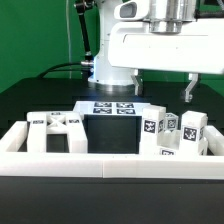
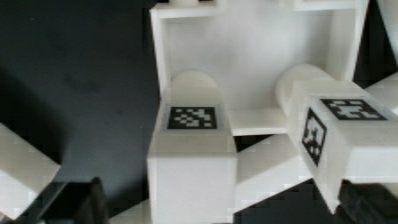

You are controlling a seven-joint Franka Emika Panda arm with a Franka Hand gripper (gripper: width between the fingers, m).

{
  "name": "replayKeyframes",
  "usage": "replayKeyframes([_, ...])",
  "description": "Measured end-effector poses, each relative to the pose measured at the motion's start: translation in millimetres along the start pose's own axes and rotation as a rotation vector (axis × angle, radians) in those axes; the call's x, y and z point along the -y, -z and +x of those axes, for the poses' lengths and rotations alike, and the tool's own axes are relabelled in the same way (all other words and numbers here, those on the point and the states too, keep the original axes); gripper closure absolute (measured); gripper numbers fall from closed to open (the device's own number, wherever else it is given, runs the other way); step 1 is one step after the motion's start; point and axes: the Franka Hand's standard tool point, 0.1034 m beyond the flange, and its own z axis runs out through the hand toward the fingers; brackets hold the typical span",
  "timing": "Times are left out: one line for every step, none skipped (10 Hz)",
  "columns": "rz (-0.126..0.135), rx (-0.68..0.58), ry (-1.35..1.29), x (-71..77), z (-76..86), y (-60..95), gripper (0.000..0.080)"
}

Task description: Assemble chair

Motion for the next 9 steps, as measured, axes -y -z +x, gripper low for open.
replayKeyframes([0.0,0.0,0.0,0.1,-0.1,0.0,0.0151])
replayKeyframes([0.0,0.0,0.0,0.1,-0.1,-0.1,0.0151])
replayKeyframes([0.0,0.0,0.004,0.1,-0.3,0.1,0.0151])
replayKeyframes([0.004,0.002,0.054,-2.4,-3.9,1.8,0.0151])
replayKeyframes([0.018,0.008,0.02,-9.5,-5.2,1.7,0.0151])
replayKeyframes([0.023,0.013,-0.006,-19.3,-5.5,-2.0,0.0151])
replayKeyframes([0.018,0.006,-0.008,-23.3,-9.1,-7.2,0.0151])
replayKeyframes([0.013,0.002,-0.013,-22.8,-13.3,-12.5,0.0151])
replayKeyframes([0.011,0.002,-0.016,-20.3,-14.1,-14.3,0.0151])
